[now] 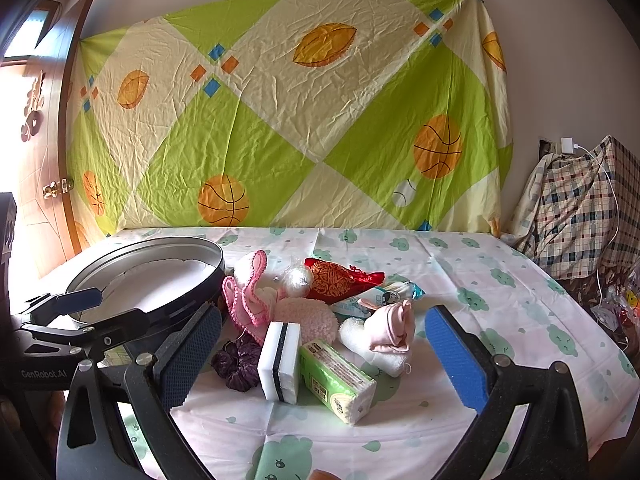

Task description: Organize soft objects

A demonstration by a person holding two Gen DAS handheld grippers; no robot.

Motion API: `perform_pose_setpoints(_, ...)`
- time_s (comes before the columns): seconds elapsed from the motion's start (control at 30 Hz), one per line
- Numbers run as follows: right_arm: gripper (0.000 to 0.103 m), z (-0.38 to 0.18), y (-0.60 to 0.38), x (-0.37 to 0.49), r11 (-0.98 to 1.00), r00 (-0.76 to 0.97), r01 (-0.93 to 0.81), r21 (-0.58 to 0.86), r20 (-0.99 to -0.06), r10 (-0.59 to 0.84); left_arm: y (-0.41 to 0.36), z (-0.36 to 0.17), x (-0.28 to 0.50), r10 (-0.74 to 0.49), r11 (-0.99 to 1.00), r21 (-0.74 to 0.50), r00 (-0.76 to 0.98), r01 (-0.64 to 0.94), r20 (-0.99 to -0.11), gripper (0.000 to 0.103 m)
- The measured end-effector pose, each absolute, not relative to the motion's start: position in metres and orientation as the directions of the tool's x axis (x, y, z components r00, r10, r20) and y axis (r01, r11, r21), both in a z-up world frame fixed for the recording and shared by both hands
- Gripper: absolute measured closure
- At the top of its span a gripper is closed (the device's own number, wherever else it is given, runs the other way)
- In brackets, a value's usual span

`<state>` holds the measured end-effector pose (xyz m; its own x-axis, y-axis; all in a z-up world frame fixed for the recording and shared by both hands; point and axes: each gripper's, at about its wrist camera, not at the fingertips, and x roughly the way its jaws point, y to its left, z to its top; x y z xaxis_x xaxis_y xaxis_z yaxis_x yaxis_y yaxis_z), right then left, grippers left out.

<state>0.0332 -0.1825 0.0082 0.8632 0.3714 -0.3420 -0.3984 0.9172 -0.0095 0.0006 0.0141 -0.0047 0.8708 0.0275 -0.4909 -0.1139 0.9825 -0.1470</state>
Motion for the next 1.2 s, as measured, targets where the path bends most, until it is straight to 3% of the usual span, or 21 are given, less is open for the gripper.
perform_pose_setpoints(0.73, 0.0, -0.001, -0.198, 0.039, 0.924, 0.858, -0.381, 0.03, -0.359, 0.366, -0.006, -0.015, 0.007, 0.022, 0.989, -0.112, 0.857, -0.092, -0.515, 0.0)
perform_pose_setpoints(1.2, 0.0, -0.013, -0.247, 0.058, 0.956, 0.878, -0.281, 0.084, -0.381, 0.291, -0.077, -0.029, 0.046, -0.07, 0.998, -0.039, 0.815, 0.058, -0.575, 0.0)
